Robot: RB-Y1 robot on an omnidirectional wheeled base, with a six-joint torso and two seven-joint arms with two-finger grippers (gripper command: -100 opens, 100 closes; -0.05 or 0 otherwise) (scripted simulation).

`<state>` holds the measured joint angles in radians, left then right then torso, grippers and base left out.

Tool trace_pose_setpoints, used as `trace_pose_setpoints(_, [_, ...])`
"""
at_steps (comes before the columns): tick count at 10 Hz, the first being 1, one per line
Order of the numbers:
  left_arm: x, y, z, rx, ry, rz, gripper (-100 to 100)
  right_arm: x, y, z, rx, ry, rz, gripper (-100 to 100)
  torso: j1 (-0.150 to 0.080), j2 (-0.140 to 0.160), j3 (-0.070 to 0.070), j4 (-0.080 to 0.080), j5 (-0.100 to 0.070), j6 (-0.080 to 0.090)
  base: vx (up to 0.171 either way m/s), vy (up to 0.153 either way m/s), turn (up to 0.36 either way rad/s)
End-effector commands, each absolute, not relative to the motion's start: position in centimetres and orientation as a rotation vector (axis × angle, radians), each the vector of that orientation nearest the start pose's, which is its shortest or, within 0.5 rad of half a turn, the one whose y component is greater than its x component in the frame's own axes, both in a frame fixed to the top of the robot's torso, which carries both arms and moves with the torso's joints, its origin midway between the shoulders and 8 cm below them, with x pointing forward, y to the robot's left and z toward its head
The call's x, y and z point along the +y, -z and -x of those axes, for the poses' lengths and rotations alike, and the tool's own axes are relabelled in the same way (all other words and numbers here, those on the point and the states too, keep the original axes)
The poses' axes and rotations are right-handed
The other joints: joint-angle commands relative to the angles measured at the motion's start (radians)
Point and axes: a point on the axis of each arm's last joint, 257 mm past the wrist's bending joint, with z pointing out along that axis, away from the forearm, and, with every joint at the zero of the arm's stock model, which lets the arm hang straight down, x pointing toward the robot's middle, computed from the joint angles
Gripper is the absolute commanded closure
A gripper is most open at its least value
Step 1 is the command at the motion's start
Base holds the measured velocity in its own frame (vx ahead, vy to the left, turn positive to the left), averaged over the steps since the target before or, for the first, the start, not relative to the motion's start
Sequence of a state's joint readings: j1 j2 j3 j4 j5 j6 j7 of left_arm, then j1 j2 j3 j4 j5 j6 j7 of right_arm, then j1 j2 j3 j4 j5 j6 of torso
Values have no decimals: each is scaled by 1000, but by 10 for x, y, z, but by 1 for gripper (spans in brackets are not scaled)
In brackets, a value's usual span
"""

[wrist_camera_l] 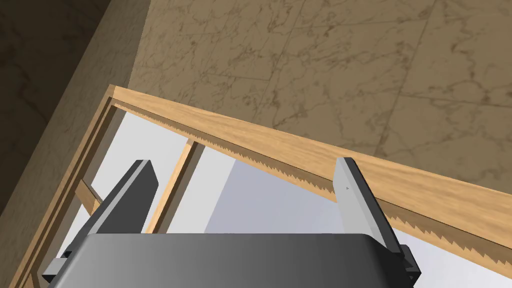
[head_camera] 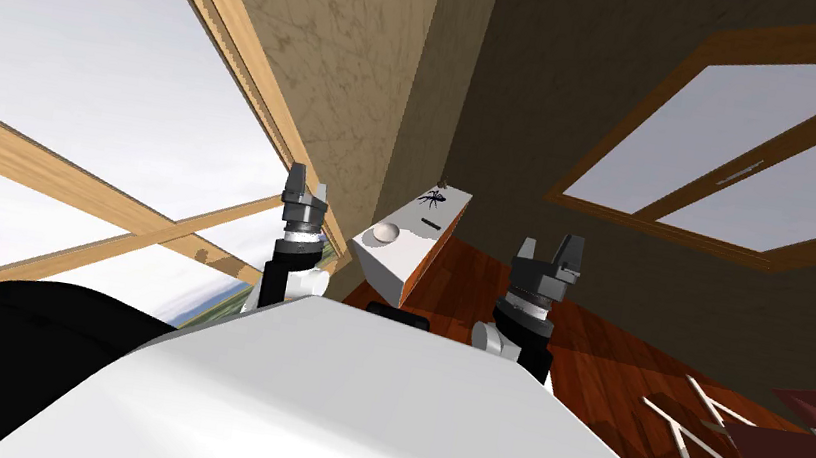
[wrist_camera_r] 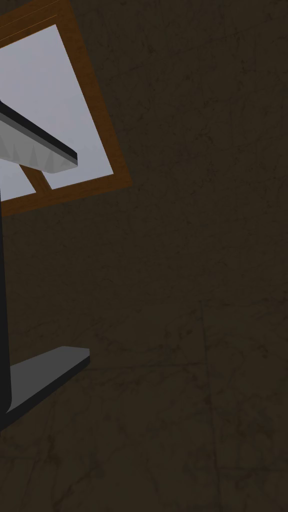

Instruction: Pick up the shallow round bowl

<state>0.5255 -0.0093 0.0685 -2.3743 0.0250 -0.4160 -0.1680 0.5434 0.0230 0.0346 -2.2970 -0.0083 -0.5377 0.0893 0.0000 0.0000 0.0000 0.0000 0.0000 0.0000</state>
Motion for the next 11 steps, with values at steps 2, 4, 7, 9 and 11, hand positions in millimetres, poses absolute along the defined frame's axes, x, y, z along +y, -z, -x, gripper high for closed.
trace_pose_setpoints(2, [307,-24,-352,727,1066,631,-100,-275,-25,-332,598,-1245,-638,0,-3,0,0,0,0,0,-12,-78,15])
trace_pose_setpoints(4, [312,-6,-368,787,1049,657,-100,-275,-25,-332,598,-1246,-638,0,-6,1,1,0,-1,0,-25,-95,13])
trace_pose_setpoints(7, [326,27,-398,888,1008,716,-100,-275,-25,-332,598,-1246,-638,0,-7,0,0,0,-2,0,-11,-110,14])
trace_pose_setpoints(9, [334,42,-410,930,988,748,-100,-275,-25,-332,598,-1246,-638,0,-8,0,0,0,-2,0,-8,-108,13])
trace_pose_setpoints(11, [349,63,-431,993,950,794,-100,-275,-25,-332,598,-1245,-638,0,-6,0,0,0,-1,0,1,-99,11])
